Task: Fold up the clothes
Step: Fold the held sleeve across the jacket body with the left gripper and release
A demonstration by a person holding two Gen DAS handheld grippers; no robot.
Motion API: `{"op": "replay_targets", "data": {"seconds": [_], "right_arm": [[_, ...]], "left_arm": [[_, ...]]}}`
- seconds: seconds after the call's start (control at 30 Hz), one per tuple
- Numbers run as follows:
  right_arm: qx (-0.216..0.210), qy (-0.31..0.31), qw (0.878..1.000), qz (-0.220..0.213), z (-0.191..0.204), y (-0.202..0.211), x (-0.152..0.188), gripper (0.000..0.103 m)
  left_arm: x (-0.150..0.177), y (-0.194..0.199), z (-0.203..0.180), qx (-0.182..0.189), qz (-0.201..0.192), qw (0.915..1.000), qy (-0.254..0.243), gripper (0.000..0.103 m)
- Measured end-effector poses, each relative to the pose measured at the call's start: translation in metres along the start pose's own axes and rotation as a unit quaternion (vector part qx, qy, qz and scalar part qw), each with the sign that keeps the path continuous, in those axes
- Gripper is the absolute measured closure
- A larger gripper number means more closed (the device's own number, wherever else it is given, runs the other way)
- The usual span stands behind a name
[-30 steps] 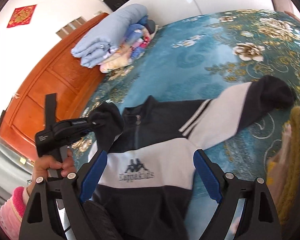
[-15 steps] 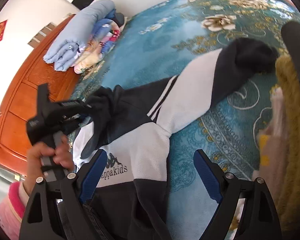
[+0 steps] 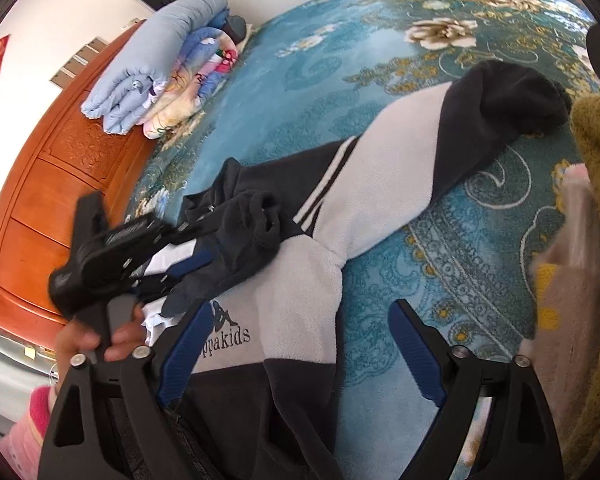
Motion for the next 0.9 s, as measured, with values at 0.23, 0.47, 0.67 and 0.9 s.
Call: {"op": "replay_targets", "data": {"seconds": [0.23,0.47,0.67,0.9], "right_arm": [[-0.026,0.002,0.999,-0.045,0.012,-0.01,-0.044,0.002],[0.052,-0.123,0.982,-0.131,-0.062,-0.003,-0.115,0.001],[0.081,-0.244,0.948,-0.187,-0.128,0.01,-0.16,0.002],[0.099,-0.194,0.961,-0.168,-0.108,0.033,-0.23,0.001]], "left_arm": [[0.033,0.049,0.038,-0.019,-0.071,0.997,0.022,0.041],[0.032,0.05,0.056,0.011,-0.064,0.9969,0.045,0.04],[0.031,0.03,0.063,0.024,-0.032,0.9962,0.078,0.039],[0.03,0.012,0.07,0.042,-0.003,0.9931,0.11,0.039]]}}
Point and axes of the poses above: each gripper's, at about its wrist camera, not at the fingertips, and y roughly against the way its jaws point, z to its left, x to its underside, the point moved 8 cm from there along -y, roughly the way its jaws point, and after that the axes turned 7 degrees about -x, right-handed, at the moved point
